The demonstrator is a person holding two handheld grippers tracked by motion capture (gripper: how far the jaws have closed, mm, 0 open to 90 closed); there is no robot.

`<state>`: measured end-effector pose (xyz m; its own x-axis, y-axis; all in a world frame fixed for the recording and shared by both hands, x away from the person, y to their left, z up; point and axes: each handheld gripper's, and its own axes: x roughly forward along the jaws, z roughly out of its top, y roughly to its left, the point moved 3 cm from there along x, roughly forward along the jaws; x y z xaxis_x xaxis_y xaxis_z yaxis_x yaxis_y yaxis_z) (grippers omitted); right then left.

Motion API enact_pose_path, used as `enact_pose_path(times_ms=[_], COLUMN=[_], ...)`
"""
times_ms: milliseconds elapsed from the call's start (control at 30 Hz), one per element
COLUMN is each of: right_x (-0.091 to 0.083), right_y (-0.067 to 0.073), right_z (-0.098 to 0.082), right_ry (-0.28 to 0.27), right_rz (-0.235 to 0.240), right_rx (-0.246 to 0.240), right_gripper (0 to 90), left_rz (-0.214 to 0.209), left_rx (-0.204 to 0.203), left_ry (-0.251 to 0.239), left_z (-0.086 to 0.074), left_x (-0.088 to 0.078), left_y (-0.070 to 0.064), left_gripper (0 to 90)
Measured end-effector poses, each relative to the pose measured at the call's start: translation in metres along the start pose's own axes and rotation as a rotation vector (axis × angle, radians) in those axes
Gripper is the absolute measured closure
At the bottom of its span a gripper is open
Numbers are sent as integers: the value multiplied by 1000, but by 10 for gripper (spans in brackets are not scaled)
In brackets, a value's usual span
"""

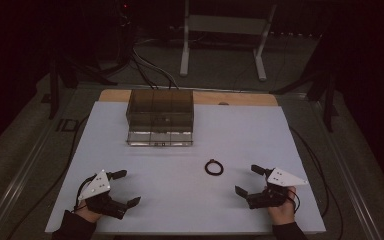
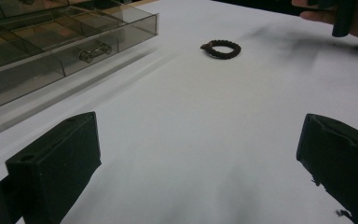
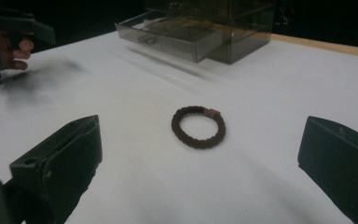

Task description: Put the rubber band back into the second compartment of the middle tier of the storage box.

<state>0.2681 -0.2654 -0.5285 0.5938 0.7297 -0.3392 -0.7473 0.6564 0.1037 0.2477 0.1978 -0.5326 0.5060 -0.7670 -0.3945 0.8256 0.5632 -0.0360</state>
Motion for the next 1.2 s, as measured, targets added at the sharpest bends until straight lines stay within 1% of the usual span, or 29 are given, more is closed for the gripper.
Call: enact_pose_path(times_ms=[133, 333, 433, 500, 533, 600, 633, 700, 767, 900, 1033, 1200], right_x=[0, 0, 1, 1, 2, 2, 2, 2, 2, 1, 1, 2], right_y=[0, 0, 2, 2, 2, 4, 5, 5, 7, 7, 6, 6], right_z=[1, 1, 1, 1, 1, 2, 2, 2, 2, 2, 2, 2], right_ry=[-9, -8, -5, -4, 2, 2, 2, 4, 9, 6, 3, 3], right_rz=[0, 0, 5, 6, 5, 2, 4, 4, 2, 1, 0, -2], right_rx=[3, 3, -6, -6, -6, -14, -16, -16, -22, -15, -9, -7], right_gripper=[0, 0, 0, 0, 0, 0, 0, 0, 0, 0, 0, 0], left_rz=[-2, -6, -15, -13, -18, -24, -27, -27, -44, -50, -72, -93], left_rx=[-3, 1, 4, 3, 9, 7, 1, 6, 8, 4, 16, 30], left_ry=[4, 9, 12, 16, 28, 26, 28, 25, 22, 31, 41, 37], left_z=[-1, -1, 0, 0, 1, 3, 4, 6, 12, 16, 24, 36], left_x=[1, 2, 3, 4, 5, 5, 6, 6, 6, 8, 11, 13], left_y=[0, -1, -2, -2, -3, -4, -4, -5, -6, -5, -6, -5], left_gripper=[3, 3, 3, 3, 3, 3, 3, 3, 3, 3, 3, 3])
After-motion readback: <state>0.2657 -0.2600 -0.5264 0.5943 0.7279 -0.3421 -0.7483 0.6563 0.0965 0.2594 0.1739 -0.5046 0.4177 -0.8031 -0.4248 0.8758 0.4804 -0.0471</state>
